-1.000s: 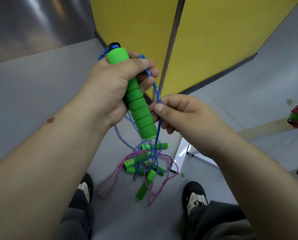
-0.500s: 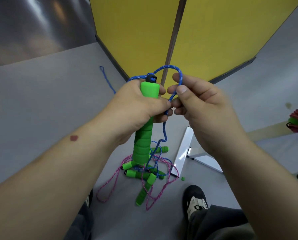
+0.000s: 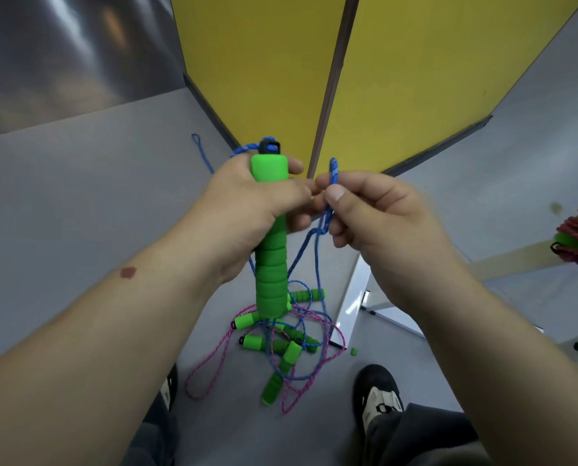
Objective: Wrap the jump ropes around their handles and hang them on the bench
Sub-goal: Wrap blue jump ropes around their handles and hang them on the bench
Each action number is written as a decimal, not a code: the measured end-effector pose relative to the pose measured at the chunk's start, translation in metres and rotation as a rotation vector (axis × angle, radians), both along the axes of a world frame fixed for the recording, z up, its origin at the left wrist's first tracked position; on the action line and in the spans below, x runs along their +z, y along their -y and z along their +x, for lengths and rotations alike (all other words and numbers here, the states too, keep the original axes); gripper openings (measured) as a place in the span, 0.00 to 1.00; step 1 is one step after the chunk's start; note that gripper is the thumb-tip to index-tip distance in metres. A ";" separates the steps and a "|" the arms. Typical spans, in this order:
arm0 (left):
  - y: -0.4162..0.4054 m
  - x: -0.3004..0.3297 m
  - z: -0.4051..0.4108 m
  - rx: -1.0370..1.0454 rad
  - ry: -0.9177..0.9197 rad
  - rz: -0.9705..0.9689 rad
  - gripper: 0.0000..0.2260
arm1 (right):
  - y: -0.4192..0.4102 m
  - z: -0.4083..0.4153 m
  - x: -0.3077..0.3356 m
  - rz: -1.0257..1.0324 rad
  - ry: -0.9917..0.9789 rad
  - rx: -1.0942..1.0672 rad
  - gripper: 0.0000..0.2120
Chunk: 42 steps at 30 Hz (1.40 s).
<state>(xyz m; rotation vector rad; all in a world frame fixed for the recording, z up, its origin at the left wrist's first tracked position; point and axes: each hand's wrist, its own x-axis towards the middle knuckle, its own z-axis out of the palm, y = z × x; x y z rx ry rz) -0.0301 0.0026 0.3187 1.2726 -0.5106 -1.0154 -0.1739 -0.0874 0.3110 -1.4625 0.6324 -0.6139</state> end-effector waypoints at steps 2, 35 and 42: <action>0.001 -0.004 -0.005 -0.092 0.072 0.028 0.21 | 0.002 0.000 0.002 0.003 0.033 -0.051 0.07; 0.001 -0.004 -0.017 -0.139 0.245 0.042 0.11 | -0.004 0.000 0.008 -0.002 0.010 -0.122 0.07; 0.001 0.003 -0.010 0.031 0.033 -0.095 0.12 | -0.004 0.000 -0.001 0.147 -0.090 0.057 0.11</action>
